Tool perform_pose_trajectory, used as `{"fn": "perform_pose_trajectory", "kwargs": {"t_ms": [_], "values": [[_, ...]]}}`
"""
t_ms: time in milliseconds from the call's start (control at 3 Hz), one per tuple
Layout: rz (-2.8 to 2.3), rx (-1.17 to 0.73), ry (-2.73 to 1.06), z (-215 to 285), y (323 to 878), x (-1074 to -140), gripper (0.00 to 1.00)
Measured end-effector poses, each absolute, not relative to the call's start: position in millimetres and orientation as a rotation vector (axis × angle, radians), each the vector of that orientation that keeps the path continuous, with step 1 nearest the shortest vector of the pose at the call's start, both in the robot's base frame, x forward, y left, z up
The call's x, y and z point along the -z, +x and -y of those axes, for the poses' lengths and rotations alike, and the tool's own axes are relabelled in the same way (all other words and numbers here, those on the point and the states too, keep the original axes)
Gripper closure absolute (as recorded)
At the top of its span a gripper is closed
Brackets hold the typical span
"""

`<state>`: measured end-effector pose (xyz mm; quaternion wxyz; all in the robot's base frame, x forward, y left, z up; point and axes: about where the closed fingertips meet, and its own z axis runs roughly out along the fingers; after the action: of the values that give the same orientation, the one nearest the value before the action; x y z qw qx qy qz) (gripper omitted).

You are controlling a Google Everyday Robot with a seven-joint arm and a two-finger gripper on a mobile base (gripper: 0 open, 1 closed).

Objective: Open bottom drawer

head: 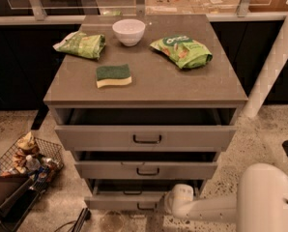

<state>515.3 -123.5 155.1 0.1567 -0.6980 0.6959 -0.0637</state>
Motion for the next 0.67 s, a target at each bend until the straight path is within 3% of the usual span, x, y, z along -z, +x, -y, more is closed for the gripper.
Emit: {"fn": "perform_pose_trajectory", "kwargs": {"t_ms": [667], "values": [[-1.992, 0.182, -1.998, 123.5, 515.5, -156.0, 1.0]]}}
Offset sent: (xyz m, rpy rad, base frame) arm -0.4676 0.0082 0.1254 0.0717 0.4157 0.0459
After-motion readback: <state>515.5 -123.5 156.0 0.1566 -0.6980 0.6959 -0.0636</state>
